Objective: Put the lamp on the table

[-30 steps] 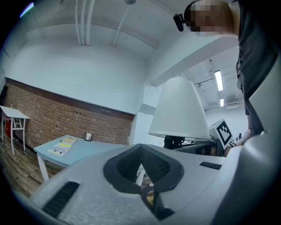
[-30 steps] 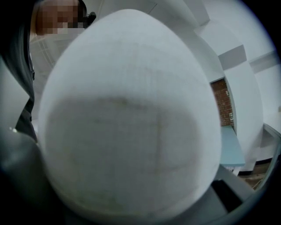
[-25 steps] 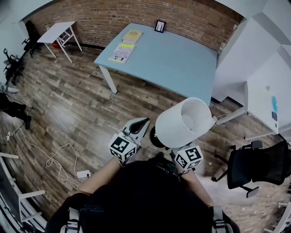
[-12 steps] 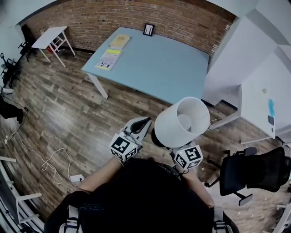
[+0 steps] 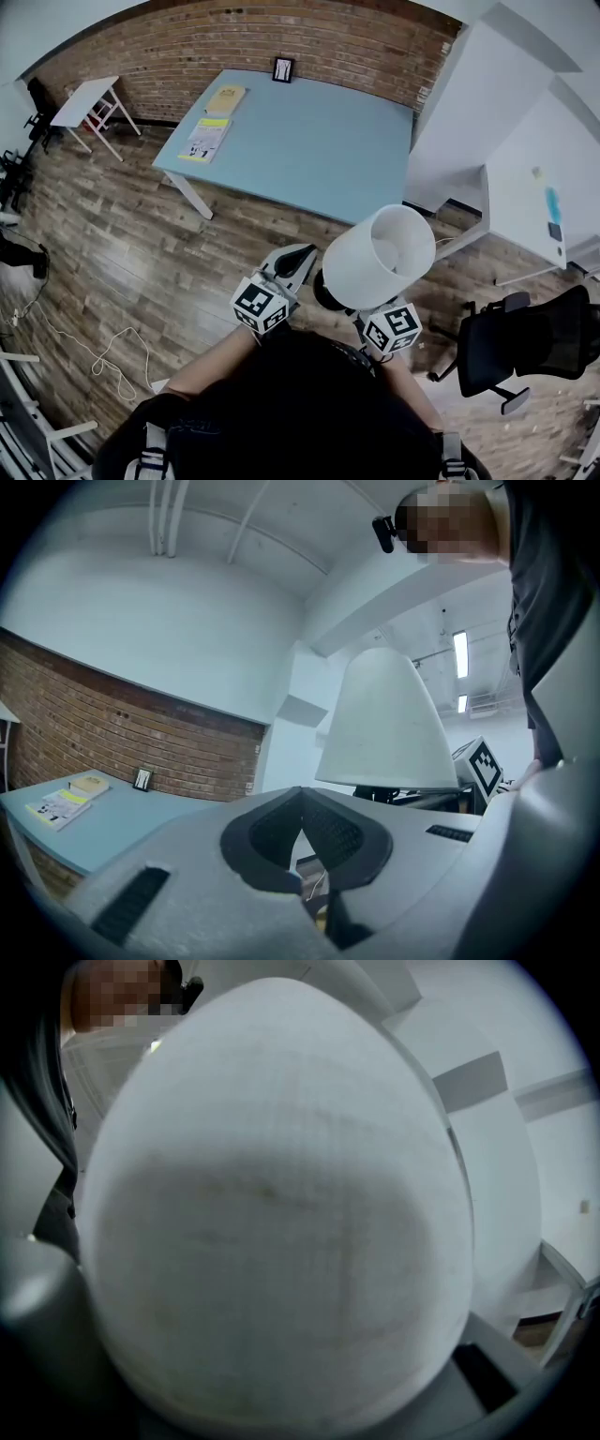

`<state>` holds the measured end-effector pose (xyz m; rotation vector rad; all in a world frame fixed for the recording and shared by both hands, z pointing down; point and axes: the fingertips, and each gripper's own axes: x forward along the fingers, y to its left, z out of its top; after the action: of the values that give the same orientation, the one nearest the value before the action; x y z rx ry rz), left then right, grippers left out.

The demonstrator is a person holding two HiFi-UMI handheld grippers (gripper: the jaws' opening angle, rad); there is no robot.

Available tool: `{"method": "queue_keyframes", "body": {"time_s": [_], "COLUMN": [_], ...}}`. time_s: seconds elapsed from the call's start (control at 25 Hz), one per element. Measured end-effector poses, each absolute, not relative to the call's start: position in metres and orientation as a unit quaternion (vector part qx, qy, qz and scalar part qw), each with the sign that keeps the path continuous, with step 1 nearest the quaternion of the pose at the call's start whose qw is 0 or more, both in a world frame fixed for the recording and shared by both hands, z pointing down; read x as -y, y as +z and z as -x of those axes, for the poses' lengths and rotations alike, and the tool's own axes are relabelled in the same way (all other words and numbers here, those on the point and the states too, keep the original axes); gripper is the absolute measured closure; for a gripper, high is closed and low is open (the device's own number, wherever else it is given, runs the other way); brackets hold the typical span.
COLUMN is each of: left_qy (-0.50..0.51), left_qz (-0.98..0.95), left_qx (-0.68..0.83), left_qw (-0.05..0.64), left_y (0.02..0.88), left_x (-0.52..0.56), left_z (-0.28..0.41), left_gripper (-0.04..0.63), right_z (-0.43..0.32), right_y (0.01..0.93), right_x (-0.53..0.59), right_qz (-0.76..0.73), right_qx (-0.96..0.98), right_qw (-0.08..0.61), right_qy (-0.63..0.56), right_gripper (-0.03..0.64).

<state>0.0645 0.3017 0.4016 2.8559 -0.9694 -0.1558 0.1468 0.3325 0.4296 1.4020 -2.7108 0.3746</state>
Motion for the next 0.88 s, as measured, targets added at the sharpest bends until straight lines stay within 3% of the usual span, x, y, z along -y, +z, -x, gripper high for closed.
{"method": "queue_keyframes", "body": {"time_s": [0.48, 0.88], "left_qy": [-0.052, -0.056], "left_qz": [-0.961, -0.961], "left_qx": [0.263, 0.259], "left_qw": [0.069, 0.080], "left_y": [0.408, 0.420], "left_x": [-0.264, -0.184], "left_z": [-0.093, -0.049], "left_gripper": [0.586, 0.586], "right_z": [-0.161, -0.121], "right_y": [0.436, 0.446], "right_x": [-0.298, -0.220], "right_qz": [-0.494, -0.503], "right_qx": [0.858, 0.852], "right_qw": [0.036, 0.040], "right_qy": [0.133, 0.138], "right_gripper": [0.485, 0.485]}}
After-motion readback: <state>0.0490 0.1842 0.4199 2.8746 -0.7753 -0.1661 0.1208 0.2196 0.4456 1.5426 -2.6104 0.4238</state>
